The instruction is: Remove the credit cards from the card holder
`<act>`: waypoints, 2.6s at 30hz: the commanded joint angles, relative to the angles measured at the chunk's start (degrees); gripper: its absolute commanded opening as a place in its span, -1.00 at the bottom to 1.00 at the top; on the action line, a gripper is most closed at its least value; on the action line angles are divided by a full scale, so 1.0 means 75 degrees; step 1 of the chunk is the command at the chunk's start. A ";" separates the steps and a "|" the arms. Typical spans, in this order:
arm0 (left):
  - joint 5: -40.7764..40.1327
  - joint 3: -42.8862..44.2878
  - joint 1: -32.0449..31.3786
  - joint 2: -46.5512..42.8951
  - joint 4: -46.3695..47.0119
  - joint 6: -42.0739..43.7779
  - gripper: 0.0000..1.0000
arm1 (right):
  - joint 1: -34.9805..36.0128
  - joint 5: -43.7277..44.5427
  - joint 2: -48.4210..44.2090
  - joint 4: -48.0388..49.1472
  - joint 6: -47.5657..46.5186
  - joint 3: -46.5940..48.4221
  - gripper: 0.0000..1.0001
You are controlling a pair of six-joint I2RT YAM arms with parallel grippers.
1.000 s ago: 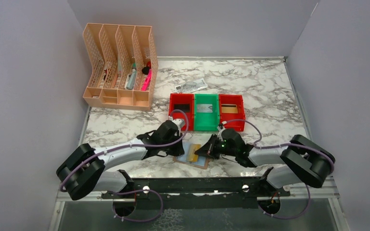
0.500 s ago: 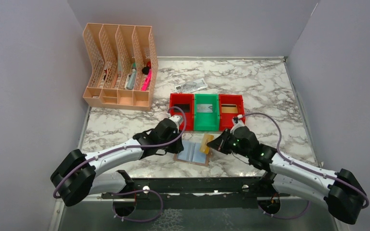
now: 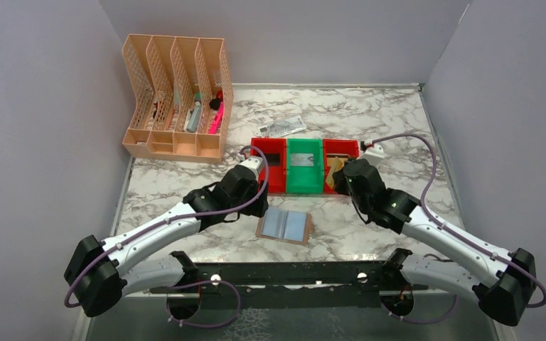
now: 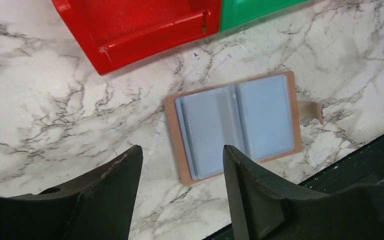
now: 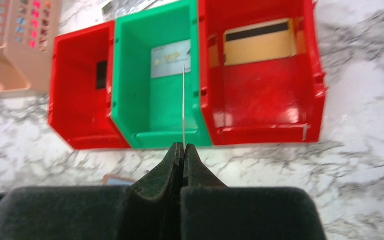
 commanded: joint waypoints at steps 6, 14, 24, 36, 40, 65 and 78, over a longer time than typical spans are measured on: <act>-0.0089 0.0597 0.1294 0.0310 -0.0785 0.1331 0.41 | -0.1441 -0.0388 0.0935 0.0418 -0.1922 0.0476 -0.98; -0.0591 0.0373 0.1389 -0.0281 -0.0505 0.1728 0.51 | -0.1797 -0.1669 0.2515 0.1221 -0.2484 0.0819 -0.98; -0.1384 0.0238 0.1399 -0.1103 -0.0457 0.1599 0.56 | -0.1797 -0.2909 0.3492 0.1803 -0.2909 0.1189 -0.98; -0.1245 0.0273 0.1482 -0.0909 -0.0467 0.1623 0.56 | -0.1799 -0.3220 0.3883 0.1815 -0.3309 0.1613 -0.98; -0.1234 0.0267 0.1490 -0.0933 -0.0467 0.1623 0.56 | -0.1797 -0.1844 0.3885 0.1893 -0.4004 0.1626 -0.98; -0.0946 0.0296 0.1584 -0.0812 -0.0461 0.1730 0.56 | -0.2207 -0.3271 0.4429 0.3677 -1.0812 0.0529 -0.98; -0.0876 0.0308 0.1709 -0.0735 -0.0467 0.1763 0.56 | -0.2208 -0.3228 0.5086 0.3930 -1.1781 0.0808 -0.97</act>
